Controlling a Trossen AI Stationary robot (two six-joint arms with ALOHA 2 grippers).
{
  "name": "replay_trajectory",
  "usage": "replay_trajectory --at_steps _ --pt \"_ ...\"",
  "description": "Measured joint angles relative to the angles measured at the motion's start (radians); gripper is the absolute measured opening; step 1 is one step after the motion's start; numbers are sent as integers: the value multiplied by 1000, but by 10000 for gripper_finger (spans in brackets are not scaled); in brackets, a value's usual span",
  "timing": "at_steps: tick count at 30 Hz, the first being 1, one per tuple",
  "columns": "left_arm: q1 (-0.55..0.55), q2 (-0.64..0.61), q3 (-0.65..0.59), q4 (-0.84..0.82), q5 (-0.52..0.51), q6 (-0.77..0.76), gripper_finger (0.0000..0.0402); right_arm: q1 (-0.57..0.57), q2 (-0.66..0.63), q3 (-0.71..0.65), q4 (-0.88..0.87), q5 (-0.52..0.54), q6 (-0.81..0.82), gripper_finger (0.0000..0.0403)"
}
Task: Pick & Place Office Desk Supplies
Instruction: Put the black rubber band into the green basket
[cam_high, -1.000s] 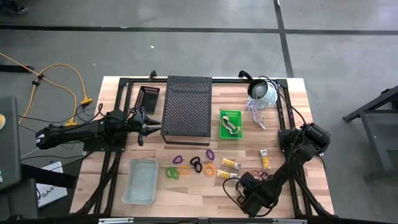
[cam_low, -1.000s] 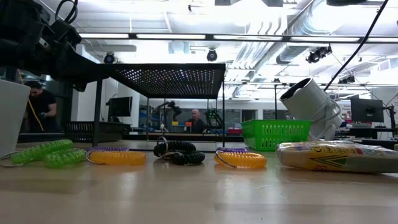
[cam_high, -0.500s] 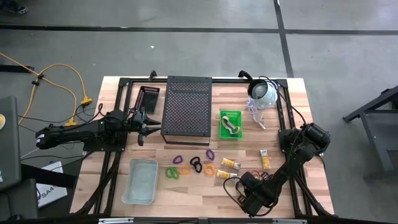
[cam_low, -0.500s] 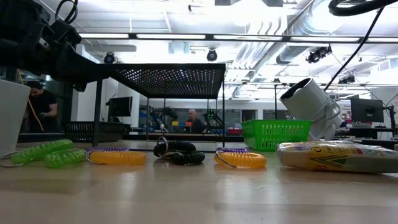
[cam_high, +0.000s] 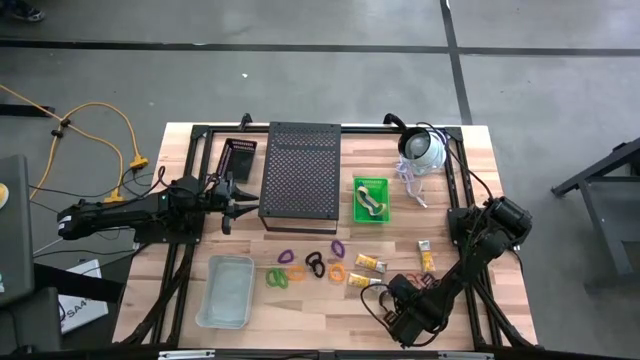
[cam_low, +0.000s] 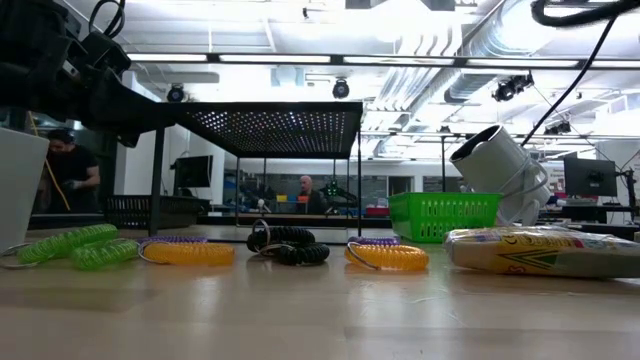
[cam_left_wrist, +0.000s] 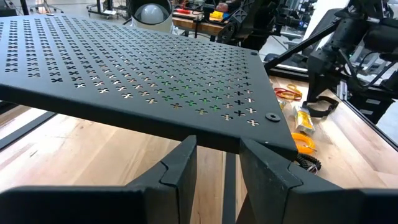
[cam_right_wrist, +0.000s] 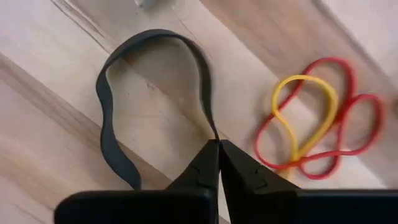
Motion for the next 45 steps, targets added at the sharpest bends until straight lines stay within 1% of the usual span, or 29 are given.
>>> replay_trajectory --at_steps 2,6,10,16,20,25,28,32,35,40,45 --pt "0 0 0 0 0 0 118 -6 -5 29 -61 18 -37 3" --pt "0 0 0 0 0 0 118 -25 -8 125 -253 89 -120 3" --pt "0 0 0 0 0 0 118 -49 -9 231 -431 192 -195 3" --pt "0 0 0 0 0 0 118 -105 -9 341 -621 351 -251 3" --pt "0 0 0 0 0 0 118 -153 -20 354 -621 410 -302 3" --pt "0 0 0 0 0 0 118 -223 -26 354 -622 487 -306 3" --pt "0 0 0 0 0 0 118 -275 -29 354 -623 547 -306 3" --pt "0 0 0 0 0 0 118 -351 -29 354 -622 597 -306 3" --pt "0 0 0 0 0 0 118 -407 -29 354 -622 626 -306 3" --pt "0 0 0 0 0 0 118 -507 -29 354 -623 647 -307 3" --pt "0 0 0 0 0 0 118 -591 -29 354 -622 675 -351 3"
